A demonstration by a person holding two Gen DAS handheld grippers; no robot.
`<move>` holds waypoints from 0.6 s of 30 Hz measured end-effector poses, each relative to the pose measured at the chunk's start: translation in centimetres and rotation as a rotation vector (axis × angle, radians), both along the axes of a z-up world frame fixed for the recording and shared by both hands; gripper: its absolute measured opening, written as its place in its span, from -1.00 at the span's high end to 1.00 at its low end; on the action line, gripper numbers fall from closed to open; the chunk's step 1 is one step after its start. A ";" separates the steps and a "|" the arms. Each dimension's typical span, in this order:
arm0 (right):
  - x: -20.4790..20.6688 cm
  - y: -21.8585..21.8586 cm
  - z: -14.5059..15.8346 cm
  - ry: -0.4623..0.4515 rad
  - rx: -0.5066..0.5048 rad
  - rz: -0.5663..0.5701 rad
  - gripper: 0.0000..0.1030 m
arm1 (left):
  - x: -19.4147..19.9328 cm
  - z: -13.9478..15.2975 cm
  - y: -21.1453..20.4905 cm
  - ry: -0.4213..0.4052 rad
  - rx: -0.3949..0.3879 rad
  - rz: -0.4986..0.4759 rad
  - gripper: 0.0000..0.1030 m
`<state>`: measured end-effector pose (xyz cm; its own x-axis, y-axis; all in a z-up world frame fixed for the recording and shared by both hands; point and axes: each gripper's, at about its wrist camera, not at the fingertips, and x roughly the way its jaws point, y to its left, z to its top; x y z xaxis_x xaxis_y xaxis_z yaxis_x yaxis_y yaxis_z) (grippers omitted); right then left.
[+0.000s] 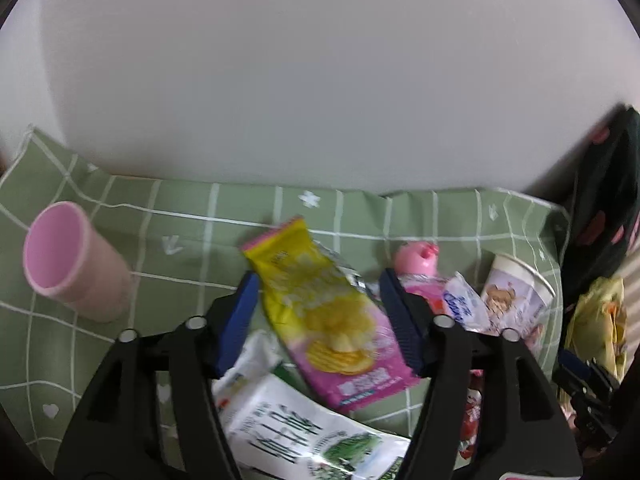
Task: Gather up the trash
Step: 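Grasp the red-gold candy wrapper with the right gripper while the left grasps the yellow potato chip bag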
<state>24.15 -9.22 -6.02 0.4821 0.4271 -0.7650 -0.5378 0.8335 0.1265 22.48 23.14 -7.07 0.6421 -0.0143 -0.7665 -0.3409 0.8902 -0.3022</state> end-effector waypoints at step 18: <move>1.7 -0.9 -1.7 0.105 0.087 -0.106 0.32 | -0.6 2.4 -1.2 -0.031 0.012 -0.068 1.00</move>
